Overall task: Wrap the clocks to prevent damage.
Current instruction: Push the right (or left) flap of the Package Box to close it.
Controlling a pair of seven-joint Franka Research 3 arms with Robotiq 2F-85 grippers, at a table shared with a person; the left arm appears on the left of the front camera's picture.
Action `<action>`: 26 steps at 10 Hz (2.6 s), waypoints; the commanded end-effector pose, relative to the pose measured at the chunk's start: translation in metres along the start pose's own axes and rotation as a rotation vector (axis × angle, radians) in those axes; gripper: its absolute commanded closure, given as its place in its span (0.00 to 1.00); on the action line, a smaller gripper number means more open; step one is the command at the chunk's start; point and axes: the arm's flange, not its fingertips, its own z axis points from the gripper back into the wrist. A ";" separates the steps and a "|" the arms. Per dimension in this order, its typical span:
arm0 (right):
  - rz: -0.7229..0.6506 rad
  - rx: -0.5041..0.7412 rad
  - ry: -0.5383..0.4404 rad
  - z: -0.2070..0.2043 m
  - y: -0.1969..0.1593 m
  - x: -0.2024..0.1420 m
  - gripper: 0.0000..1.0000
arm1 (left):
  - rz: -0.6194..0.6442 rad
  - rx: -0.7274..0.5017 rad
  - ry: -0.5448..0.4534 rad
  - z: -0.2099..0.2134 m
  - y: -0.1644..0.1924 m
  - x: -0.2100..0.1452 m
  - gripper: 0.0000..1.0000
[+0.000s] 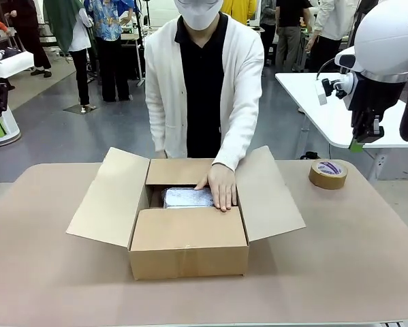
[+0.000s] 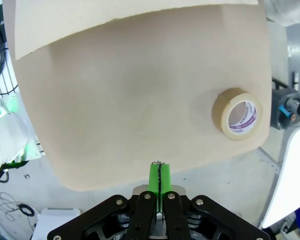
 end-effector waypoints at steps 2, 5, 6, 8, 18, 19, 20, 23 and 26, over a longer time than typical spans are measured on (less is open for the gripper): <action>-0.002 0.006 0.005 0.003 0.002 -0.001 0.99 | 0.004 0.000 -0.002 0.002 0.001 -0.001 1.00; -0.002 0.006 0.005 0.003 0.002 -0.001 0.99 | 0.004 0.000 -0.002 0.002 0.001 -0.001 1.00; -0.002 0.006 0.005 0.003 0.002 -0.001 0.99 | 0.004 0.000 -0.002 0.002 0.001 -0.001 1.00; -0.002 0.006 0.005 0.003 0.002 -0.001 0.99 | 0.004 0.000 -0.002 0.002 0.001 -0.001 1.00; -0.002 0.006 0.005 0.003 0.002 -0.001 0.99 | -0.063 0.102 -0.586 -0.133 -0.003 -0.077 1.00; -0.002 0.006 0.005 0.003 0.002 -0.001 0.99 | -0.009 0.132 -0.583 -0.150 -0.014 -0.071 1.00; -0.002 0.006 0.005 0.003 0.002 -0.001 0.99 | 0.021 0.154 -0.541 -0.158 -0.026 -0.064 1.00; -0.002 0.006 0.005 0.003 0.002 -0.001 0.99 | 0.000 0.095 -0.573 -0.156 -0.013 -0.084 1.00; -0.002 0.006 0.005 0.003 0.002 -0.001 0.99 | 0.000 0.095 -0.573 -0.156 -0.013 -0.084 1.00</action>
